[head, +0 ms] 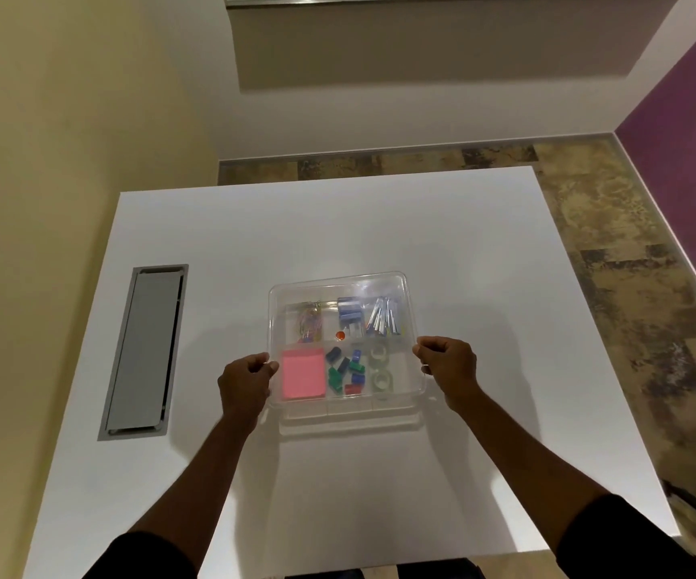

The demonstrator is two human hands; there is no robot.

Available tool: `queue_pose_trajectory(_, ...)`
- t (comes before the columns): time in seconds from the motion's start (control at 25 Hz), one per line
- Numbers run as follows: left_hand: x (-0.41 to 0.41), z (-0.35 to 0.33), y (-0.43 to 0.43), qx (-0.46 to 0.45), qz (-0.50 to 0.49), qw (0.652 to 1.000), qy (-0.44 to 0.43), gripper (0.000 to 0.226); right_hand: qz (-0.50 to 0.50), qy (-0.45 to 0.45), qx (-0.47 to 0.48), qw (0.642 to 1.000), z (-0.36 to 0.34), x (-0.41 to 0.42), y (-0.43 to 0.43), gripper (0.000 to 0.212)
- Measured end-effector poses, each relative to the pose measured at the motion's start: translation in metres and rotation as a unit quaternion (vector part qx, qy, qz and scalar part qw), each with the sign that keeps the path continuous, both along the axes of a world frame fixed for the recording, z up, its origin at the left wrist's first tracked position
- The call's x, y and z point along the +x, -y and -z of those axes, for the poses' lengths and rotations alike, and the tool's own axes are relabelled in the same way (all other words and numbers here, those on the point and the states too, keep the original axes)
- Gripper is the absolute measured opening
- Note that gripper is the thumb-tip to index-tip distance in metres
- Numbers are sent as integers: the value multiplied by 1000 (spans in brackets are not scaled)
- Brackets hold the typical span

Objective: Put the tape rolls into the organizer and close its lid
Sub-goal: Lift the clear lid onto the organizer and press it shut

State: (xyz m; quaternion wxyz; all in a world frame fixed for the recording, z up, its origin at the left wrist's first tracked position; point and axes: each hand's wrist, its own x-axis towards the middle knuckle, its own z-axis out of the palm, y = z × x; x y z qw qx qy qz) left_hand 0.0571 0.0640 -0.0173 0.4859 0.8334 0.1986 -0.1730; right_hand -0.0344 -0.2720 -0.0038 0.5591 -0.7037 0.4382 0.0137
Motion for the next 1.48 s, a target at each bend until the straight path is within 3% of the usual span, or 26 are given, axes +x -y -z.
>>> queue_pose_trajectory(0.44, 0, 9, 12, 62, 27, 998, 4, 45, -29, -48, -50, 997, 22, 6, -2, 21)
queue_pose_trajectory(0.76, 0, 17, 10, 48, 17, 999, -8, 46, -68, -63, -59, 994, 23, 10, 3, 24)
queue_pose_trajectory(0.84, 1, 15, 12, 69, 40, 997, 0, 55, -111, -69, -94, 987, 18, 11, 2, 41)
queue_pose_trajectory(0.92, -4, 14, 17, 112, 96, 989, 14, 78, -182, -69, -155, 969, 15, 8, -3, 68)
queue_pose_trajectory(1.12, -28, 18, 35, 208, 300, 930, 31, 134, -398, -55, -284, 871, 26, -12, -26, 120)
queue_pose_trajectory(1.24, -37, 24, 41, 224, 345, 911, 40, 140, -436, -90, -290, 847, 32, -13, -36, 129)
queue_pose_trajectory(1.48, -38, 32, 48, 181, 324, 928, 26, 141, -455, -123, -298, 830, 39, -11, -42, 128)
